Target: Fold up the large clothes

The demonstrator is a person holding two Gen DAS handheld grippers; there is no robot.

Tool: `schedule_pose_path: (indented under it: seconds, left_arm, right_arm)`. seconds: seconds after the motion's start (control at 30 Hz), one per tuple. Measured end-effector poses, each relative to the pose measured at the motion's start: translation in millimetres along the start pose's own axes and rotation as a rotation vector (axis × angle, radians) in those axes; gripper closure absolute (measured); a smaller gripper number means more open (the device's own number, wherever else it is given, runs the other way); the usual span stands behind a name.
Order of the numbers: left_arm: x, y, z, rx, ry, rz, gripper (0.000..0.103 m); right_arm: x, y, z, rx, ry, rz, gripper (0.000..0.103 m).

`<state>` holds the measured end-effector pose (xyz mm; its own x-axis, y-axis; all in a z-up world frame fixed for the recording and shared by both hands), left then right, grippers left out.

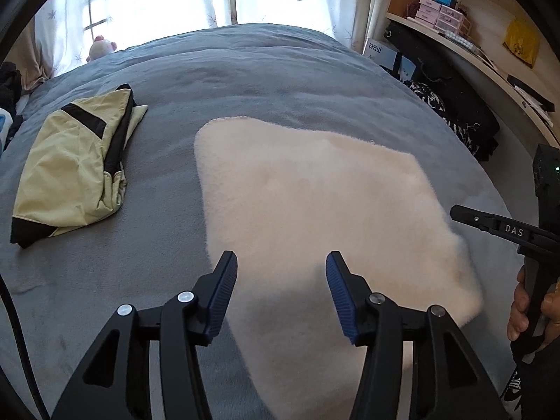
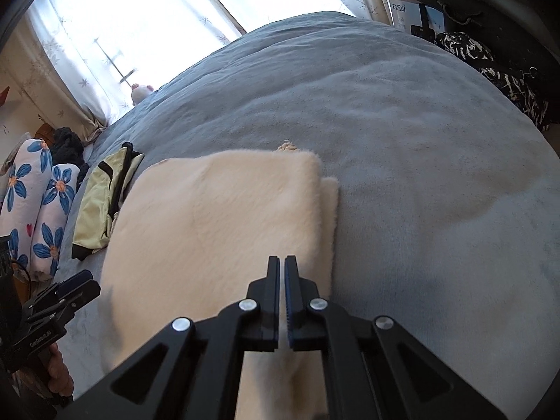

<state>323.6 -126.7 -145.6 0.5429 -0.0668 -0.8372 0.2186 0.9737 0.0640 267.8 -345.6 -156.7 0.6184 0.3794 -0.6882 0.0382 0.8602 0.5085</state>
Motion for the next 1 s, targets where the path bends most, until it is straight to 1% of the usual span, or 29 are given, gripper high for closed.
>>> schedule_pose_path:
  seconds: [0.07, 0.1, 0.13, 0.2, 0.23, 0.3, 0.33, 0.4, 0.43, 0.5, 0.57, 0.73, 0.9, 1.0]
  left_arm:
    - [-8, 4, -4, -0.009, 0.021, 0.015, 0.051]
    - [-12, 6, -6, -0.016, 0.031, 0.02, 0.051]
    - [-15, 8, -8, -0.021, 0.038, 0.023, 0.051]
    - [-23, 14, -12, -0.026, 0.051, 0.044, 0.051]
    - [-26, 16, -14, -0.025, 0.052, 0.045, 0.05]
    - [-34, 17, -21, -0.025, 0.063, 0.033, 0.042]
    - [-38, 19, -24, -0.029, 0.068, 0.032, 0.035]
    - [-44, 21, -30, -0.035, 0.072, 0.024, 0.034]
    - [-46, 21, -34, -0.036, 0.078, 0.021, 0.034]
    - [-50, 22, -41, -0.043, 0.099, 0.002, 0.032]
    - [-52, 23, -49, -0.056, 0.122, -0.021, 0.026]
    - [-58, 26, -60, -0.081, 0.164, -0.063, 0.025]
    - [-60, 29, -60, -0.067, 0.171, -0.065, 0.024]
    - [-56, 30, -56, -0.067, 0.192, -0.093, 0.022]
  right_arm:
    - [-6, 5, -6, 0.006, 0.01, 0.006, 0.093]
    - [-10, 8, -9, 0.011, 0.013, 0.007, 0.084]
    - [-14, 10, -12, 0.016, 0.012, 0.006, 0.071]
    - [-24, 18, -16, 0.012, 0.005, 0.007, 0.059]
    - [-29, 20, -19, 0.007, 0.004, 0.006, 0.057]
    - [-37, 26, -23, 0.005, 0.009, 0.016, 0.056]
    - [-41, 28, -26, 0.005, 0.015, 0.018, 0.053]
    - [-47, 31, -33, 0.002, 0.031, 0.009, 0.046]
    - [-50, 33, -37, -0.003, 0.038, 0.006, 0.045]
    - [-54, 35, -44, -0.006, 0.053, 0.002, 0.044]
    - [-59, 36, -50, -0.002, 0.069, 0.005, 0.044]
    - [-65, 34, -61, 0.016, 0.099, 0.012, 0.033]
    - [-66, 31, -64, 0.026, 0.137, 0.006, 0.028]
    - [-61, 25, -60, 0.03, 0.16, 0.0, 0.027]
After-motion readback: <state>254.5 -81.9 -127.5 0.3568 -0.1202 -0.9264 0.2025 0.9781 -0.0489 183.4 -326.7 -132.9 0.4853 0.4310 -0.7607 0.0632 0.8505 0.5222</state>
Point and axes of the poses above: each gripper's, at about its wrist camera, not at the fingertips, and x roughly the way its jaws point, y to its left, z to its top, the point moved 10 cm from there along x, roughly the way its jaws point, and after that the axes turned 13 degrees about z, right-handed, at the moved point
